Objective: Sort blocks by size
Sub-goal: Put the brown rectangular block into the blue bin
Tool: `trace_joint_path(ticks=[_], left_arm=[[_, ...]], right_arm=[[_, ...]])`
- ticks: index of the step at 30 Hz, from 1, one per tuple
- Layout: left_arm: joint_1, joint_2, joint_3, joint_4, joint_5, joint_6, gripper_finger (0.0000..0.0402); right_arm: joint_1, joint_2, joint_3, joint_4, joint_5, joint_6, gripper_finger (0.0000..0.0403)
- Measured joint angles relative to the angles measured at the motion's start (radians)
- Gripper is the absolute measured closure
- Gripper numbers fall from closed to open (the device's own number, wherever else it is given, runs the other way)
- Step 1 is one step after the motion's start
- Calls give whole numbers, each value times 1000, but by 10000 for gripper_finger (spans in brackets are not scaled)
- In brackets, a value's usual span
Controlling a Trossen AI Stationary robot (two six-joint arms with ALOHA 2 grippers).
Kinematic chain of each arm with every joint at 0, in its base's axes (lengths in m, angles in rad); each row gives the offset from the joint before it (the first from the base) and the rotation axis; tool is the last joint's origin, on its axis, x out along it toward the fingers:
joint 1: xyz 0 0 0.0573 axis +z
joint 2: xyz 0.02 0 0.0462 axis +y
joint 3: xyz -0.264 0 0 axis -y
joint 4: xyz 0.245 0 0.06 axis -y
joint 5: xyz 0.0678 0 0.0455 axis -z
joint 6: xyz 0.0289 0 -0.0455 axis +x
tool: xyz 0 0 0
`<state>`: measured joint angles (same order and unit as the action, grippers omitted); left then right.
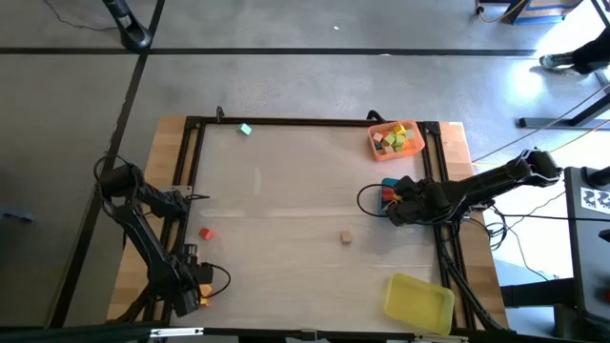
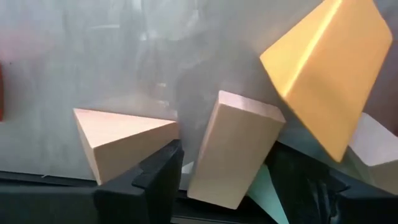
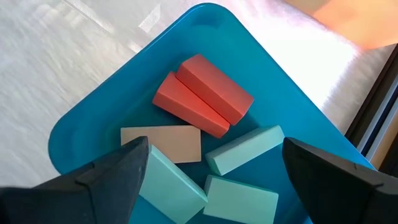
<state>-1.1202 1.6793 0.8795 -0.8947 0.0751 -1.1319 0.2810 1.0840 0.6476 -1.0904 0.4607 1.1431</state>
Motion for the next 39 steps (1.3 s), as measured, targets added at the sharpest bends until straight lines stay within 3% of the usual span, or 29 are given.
trace_joint_path(ticks=[11,20,31,39], left_arm=[[2,2,-1,20,0,8,289],[19,-36,0,-15,-8,-22,287],[82,-190,0,-92,-125,-47,287],[130,-312,1,-91,-257,-30,287]], right_arm=[[0,0,0,0,0,-18,36],[0,0,27,-24,-6,-25,36],[1,0,182,-95,-4,-117,36],[1,0,211,-55,19,-162,36]])
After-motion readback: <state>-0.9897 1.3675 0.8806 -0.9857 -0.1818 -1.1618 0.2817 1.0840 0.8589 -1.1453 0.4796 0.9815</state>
